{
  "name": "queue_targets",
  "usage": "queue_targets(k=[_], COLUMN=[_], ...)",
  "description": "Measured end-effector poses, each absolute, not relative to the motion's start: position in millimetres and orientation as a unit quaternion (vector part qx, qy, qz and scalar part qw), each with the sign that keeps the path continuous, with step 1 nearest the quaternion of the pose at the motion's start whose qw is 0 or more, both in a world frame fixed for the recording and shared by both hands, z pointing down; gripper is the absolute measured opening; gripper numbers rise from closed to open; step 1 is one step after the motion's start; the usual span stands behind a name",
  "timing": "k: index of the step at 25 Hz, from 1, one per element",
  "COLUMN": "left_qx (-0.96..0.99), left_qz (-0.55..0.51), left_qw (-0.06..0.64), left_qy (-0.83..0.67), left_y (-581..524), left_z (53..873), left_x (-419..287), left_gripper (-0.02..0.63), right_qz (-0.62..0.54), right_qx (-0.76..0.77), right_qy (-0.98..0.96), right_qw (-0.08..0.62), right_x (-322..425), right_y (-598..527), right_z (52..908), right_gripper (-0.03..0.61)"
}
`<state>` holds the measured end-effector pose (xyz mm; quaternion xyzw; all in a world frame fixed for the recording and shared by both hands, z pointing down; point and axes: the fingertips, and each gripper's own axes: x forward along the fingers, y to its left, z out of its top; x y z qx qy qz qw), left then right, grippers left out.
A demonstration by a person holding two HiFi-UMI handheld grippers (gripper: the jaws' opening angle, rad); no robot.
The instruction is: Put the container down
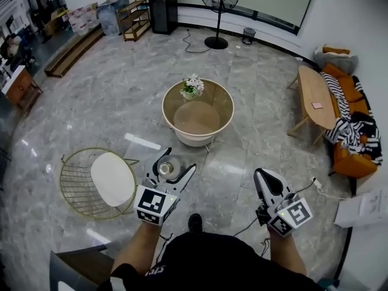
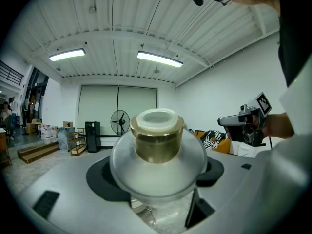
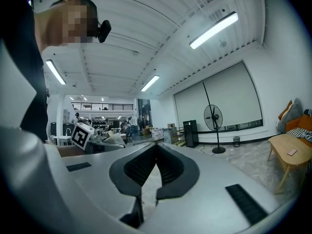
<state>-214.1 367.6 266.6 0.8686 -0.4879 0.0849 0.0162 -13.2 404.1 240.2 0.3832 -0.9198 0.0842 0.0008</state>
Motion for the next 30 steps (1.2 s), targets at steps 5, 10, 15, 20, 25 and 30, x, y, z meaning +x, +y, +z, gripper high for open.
queue_targets(k=[5,10,15,20,25,30], left_qx=[0.867,0.858,0.852,0.848,0.843,0.842], left_qz=[0.085,0.076,0.072,0.076,0.085,0.093], left_qw=[0.020,0.028,0.031,0.035,0.036,0.036], left_qy=[-0.490,-0.506,-0.518,-0.524,-0.529,-0.530], left_y=[352,349,348,334,310,280], left_z=[270,270,273,279,281,285], left_x=[-246,-270,-287,-288,-274,-239], left_gripper=[0.344,0.344,0.344,0.344,0.344,0.344], right_qz=[0.078,0.071,0.064,0.070,0.079,0.088], right_qx=[0.375,0.364,0.350,0.342,0.342,0.334], right_qy=[-0.924,-0.929,-0.935,-0.937,-0.936,-0.938], right_qw=[-0.006,0.003,0.004,0.001,-0.008,-0.020], right_x=[-50,-68,-87,-88,-65,-31], right_y=[382,371,362,348,319,282], right_z=[230,223,220,224,230,239], right_gripper=[0.015,0.015,0.015,0.015,0.015,0.015])
